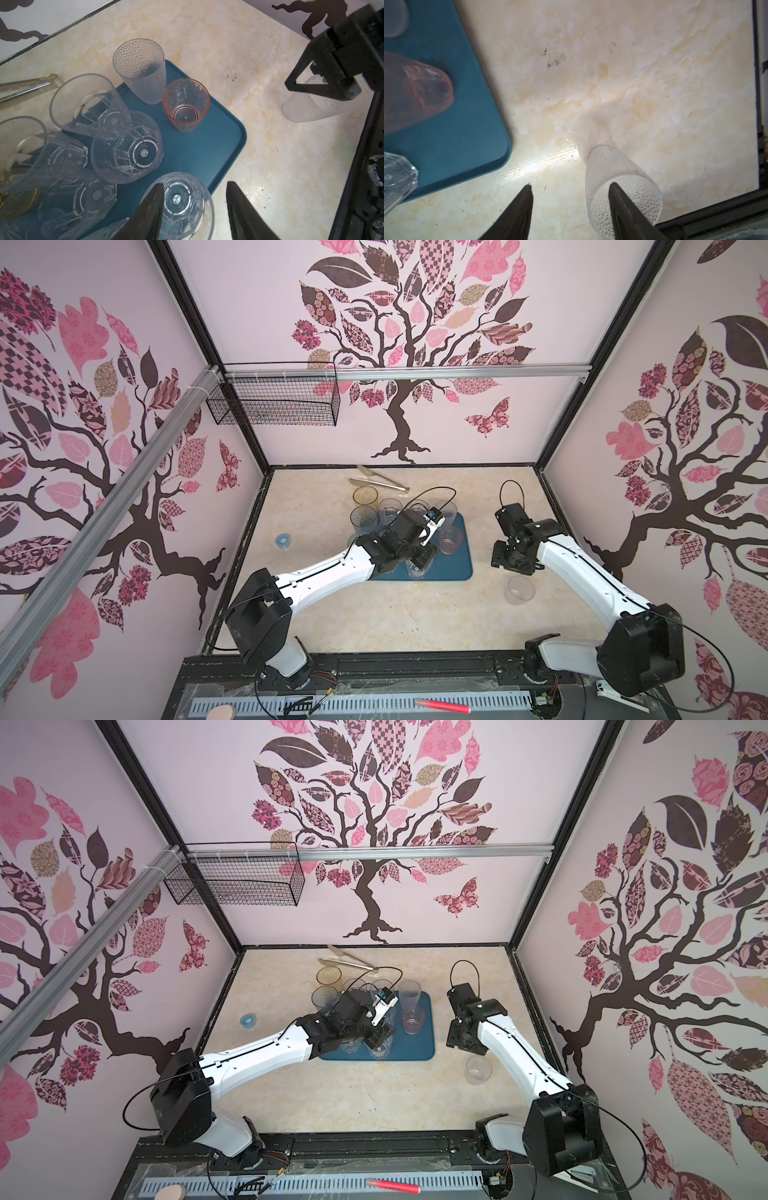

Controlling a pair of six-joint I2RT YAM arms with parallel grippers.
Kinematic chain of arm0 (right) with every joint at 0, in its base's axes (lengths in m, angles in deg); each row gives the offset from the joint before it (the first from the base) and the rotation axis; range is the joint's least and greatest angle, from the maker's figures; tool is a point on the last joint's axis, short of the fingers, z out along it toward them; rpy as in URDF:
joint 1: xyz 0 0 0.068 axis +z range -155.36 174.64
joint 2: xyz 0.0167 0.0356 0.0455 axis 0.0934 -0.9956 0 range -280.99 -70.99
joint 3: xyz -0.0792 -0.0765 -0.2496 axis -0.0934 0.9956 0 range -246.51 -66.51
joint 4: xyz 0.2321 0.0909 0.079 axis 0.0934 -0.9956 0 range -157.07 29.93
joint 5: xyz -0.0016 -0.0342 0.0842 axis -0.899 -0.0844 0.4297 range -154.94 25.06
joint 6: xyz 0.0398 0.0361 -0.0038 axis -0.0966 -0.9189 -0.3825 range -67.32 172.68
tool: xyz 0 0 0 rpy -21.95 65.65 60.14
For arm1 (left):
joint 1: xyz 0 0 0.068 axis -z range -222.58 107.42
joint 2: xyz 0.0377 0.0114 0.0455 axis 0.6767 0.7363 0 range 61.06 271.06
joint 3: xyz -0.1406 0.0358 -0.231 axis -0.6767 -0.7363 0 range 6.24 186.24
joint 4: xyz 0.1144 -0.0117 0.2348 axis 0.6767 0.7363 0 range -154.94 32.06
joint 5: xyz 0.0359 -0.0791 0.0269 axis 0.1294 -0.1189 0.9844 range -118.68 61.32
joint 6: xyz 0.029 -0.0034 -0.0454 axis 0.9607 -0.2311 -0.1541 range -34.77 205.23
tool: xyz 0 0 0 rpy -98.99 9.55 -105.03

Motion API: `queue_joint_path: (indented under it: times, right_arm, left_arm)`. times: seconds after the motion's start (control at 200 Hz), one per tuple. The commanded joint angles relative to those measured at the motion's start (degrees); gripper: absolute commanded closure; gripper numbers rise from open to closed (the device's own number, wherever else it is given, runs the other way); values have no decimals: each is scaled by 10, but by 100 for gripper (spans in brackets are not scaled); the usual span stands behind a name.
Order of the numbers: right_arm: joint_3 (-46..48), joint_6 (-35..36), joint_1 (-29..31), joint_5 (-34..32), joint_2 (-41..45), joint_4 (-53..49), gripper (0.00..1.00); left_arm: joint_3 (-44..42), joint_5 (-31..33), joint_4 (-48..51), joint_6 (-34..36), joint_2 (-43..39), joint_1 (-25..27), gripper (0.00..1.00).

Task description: Place the glasses into the tray

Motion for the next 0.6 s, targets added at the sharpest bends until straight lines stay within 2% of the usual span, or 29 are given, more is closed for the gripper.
queue_joint_path:
  times: [0.0,0.175,0.275,0.375,0.595]
  right_arm:
    - [24,-30,-3,18,34,-2,39]
    - [55,-36,-3,21,46,-11,39]
    - [74,-42,-4,28,45,13,42]
    - [85,-44,-4,8,39,35,45]
    - [99,-40,-4,24,27,75,69]
  left_arm:
    - [18,-3,6,10,4,0,48]
    - [-9,19,-11,5,-9,1,48]
    - [-6,20,-10,3,-8,0,48]
    - [-2,20,-7,3,-6,0,48]
    - [-8,30,-5,4,-9,0,48]
